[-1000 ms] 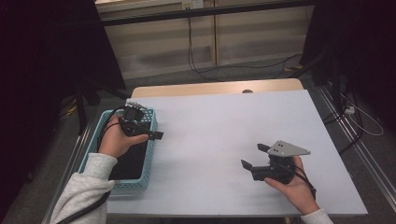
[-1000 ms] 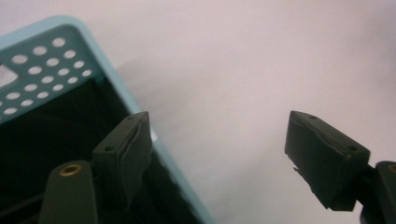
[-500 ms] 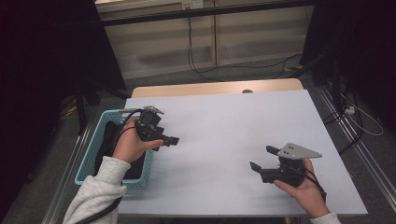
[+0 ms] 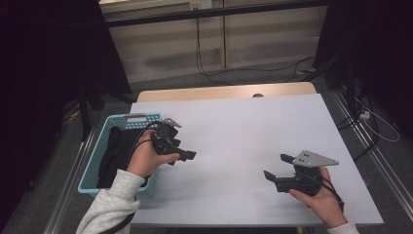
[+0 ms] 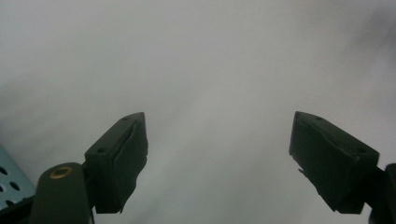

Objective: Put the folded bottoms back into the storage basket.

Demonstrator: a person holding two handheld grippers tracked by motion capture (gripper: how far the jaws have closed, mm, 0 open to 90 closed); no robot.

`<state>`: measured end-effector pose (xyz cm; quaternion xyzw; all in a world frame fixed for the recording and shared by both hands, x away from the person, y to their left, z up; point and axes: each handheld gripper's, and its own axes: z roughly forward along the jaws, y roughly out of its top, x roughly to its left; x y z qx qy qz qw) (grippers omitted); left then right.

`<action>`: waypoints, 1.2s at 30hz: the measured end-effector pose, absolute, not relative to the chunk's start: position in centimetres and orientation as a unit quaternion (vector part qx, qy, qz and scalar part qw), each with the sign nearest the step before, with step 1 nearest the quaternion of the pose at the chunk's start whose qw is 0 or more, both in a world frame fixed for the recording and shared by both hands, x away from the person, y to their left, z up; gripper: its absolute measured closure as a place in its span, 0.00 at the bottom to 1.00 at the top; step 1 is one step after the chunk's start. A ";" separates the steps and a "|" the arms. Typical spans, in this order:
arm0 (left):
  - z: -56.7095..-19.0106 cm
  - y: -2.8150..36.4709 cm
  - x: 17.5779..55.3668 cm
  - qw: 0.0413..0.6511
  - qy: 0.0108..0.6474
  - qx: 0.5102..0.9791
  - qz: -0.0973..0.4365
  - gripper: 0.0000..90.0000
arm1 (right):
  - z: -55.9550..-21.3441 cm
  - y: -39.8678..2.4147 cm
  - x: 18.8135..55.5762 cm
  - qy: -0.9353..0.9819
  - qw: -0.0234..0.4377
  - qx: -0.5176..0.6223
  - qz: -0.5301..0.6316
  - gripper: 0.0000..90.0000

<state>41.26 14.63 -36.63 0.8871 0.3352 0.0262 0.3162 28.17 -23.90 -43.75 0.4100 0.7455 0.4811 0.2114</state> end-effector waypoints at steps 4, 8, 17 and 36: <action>-37.1 14.7 41.0 0.319 0.331 0.888 0.022 0.21 | -43.9 -24.2 27.9 0.747 0.209 0.411 0.479 0.17; -37.8 14.6 40.6 0.322 0.330 0.887 0.017 0.21 | -44.0 -24.7 27.8 0.747 0.209 0.414 0.477 0.17; -38.7 14.4 40.1 0.328 0.329 0.885 0.009 0.21 | -44.1 -25.5 27.4 0.744 0.208 0.419 0.477 0.17; -40.5 14.7 38.4 0.345 0.333 0.878 -0.004 0.20 | -44.2 -25.7 27.2 0.750 0.199 0.418 0.473 0.17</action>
